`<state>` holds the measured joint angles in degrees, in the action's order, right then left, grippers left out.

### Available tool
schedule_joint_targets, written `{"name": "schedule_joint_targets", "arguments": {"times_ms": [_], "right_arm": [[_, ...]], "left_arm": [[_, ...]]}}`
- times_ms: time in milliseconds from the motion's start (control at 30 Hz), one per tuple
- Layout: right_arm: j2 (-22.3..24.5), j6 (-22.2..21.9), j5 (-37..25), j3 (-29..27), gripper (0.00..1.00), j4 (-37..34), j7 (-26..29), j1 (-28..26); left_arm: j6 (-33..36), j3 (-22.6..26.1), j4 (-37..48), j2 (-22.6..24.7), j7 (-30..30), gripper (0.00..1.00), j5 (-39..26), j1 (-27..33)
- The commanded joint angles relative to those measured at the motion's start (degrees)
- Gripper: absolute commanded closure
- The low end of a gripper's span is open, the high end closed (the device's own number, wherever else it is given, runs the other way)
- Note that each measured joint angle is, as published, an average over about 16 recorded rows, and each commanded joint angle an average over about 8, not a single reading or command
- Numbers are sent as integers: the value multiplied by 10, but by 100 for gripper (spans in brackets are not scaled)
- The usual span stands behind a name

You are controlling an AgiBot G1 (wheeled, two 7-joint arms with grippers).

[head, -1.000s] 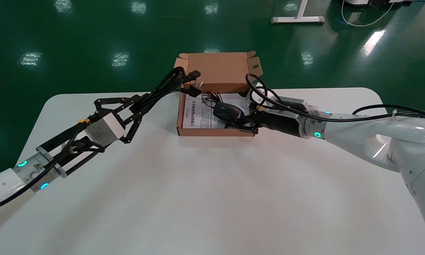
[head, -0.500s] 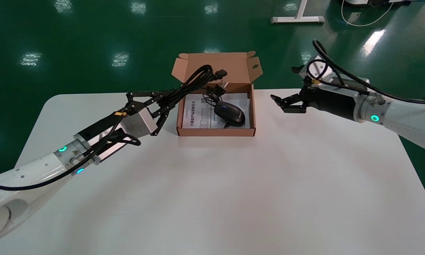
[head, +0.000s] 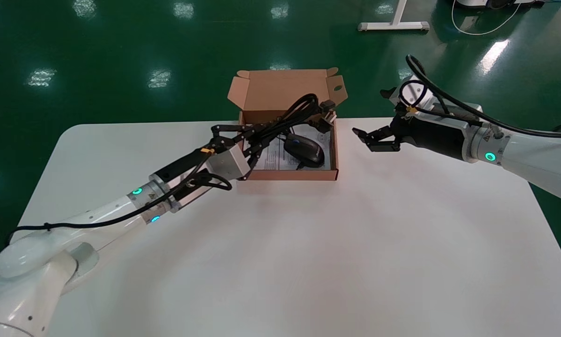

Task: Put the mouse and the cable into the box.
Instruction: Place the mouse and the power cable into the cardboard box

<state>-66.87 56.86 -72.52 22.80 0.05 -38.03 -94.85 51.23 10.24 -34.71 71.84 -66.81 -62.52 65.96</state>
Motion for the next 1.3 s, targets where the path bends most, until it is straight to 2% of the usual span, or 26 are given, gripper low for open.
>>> {"name": "schedule_joint_targets", "arguments": {"times_ms": [33, 333, 600, 667, 867, 933, 1300], "right_arm": [[0, 0, 0, 0, 0, 0, 0, 0], [0, 0, 0, 0, 0, 0, 0, 0], [0, 0, 0, 0, 0, 0, 0, 0], [0, 0, 0, 0, 0, 0, 0, 0], [1, 0, 0, 0, 0, 0, 0, 0], [1, 0, 0, 0, 0, 0, 0, 0], [0, 0, 1, -1, 0, 0, 0, 0]], "left_arm": [[8, 0, 34, 15, -19, 100, 2, 14], [14, -11, 163, 46, -106, 100, 18, 60], [12, -12, 236, 53, -151, 100, 29, 86], [11, -12, 248, 54, -156, 90, 32, 91], [10, -13, 272, 57, -164, 15, 39, 100], [10, -13, 274, 57, -164, 1, 39, 102], [10, -12, 264, 54, -161, 0, 38, 98]]}}
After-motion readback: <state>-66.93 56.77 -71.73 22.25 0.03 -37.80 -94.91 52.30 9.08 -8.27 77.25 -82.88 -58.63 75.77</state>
